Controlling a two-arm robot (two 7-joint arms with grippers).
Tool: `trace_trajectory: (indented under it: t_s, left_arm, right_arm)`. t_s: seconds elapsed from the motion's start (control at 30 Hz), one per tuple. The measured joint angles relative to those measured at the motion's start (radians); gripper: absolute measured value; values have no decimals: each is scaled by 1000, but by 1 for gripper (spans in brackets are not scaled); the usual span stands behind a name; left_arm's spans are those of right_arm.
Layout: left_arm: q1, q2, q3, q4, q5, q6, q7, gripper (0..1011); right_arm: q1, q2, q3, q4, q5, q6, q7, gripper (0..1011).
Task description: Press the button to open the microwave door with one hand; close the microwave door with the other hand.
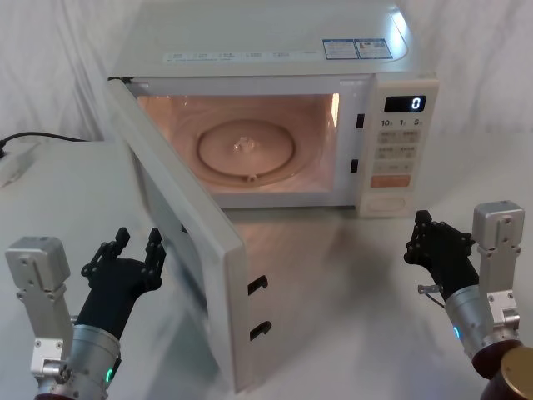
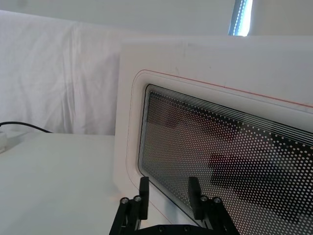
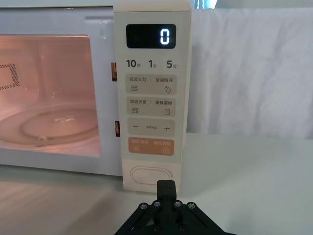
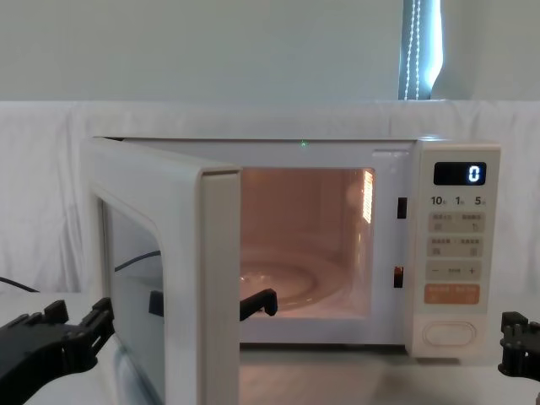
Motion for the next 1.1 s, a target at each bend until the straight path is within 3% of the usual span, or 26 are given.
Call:
trace_trajectory:
  t_s: [0.57,1.1]
  left_arm:
    - [0,0,0,0,0,0,0,5]
    - [0,0,0,0,0,0,0,0]
  right_arm:
    - [0,0,0,0,0,0,0,0]
    - [0,0,0,0,0,0,0,0]
